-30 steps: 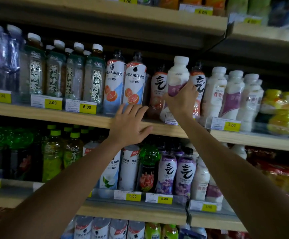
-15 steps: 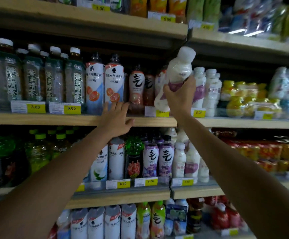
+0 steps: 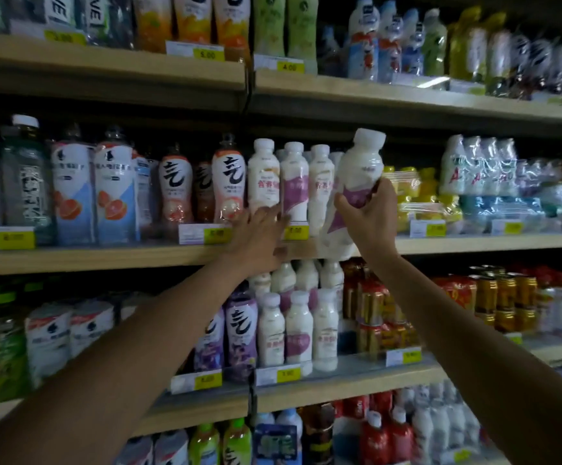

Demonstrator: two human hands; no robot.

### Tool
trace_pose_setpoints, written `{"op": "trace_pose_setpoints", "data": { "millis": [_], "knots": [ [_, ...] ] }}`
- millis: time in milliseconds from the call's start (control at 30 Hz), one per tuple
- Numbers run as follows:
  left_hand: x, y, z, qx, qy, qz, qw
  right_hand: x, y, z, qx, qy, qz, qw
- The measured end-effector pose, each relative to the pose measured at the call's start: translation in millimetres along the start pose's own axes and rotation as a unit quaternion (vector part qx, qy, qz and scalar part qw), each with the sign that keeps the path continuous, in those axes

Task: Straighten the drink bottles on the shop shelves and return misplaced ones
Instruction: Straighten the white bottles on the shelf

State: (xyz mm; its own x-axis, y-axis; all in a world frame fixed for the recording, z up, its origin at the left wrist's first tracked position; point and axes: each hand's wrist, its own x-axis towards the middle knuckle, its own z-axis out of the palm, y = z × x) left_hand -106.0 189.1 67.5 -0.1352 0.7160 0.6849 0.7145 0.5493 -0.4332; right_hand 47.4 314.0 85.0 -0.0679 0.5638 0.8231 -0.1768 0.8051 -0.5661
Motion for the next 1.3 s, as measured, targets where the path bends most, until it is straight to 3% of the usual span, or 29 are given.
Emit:
{"op": "trace_pose_setpoints", "data": {
  "millis": [167,367,500,767,1300],
  "knots": [
    [33,45,29,0.014,-0.007,-0.031,0.999,43,46,-31,0.012,-0.018,-0.007,1.000],
    [40,61,45,0.045,0.060,-0.082,0.994,72,85,-35,0.075,-0.051,-0.019,0.996],
    [40,65,45,0.037,0.103,-0.094,0.990,81,93,-30,0.115,-0.031,-0.002,0.993],
    [40,68,45,0.026,0.076,-0.111,0.991,97,86,-21,0.227,0.003,0.021,0.974],
    [40,72,46,0.021,0.097,-0.121,0.988,105,113,15,0.164,-0.097,0.006,0.982]
  ]
}}
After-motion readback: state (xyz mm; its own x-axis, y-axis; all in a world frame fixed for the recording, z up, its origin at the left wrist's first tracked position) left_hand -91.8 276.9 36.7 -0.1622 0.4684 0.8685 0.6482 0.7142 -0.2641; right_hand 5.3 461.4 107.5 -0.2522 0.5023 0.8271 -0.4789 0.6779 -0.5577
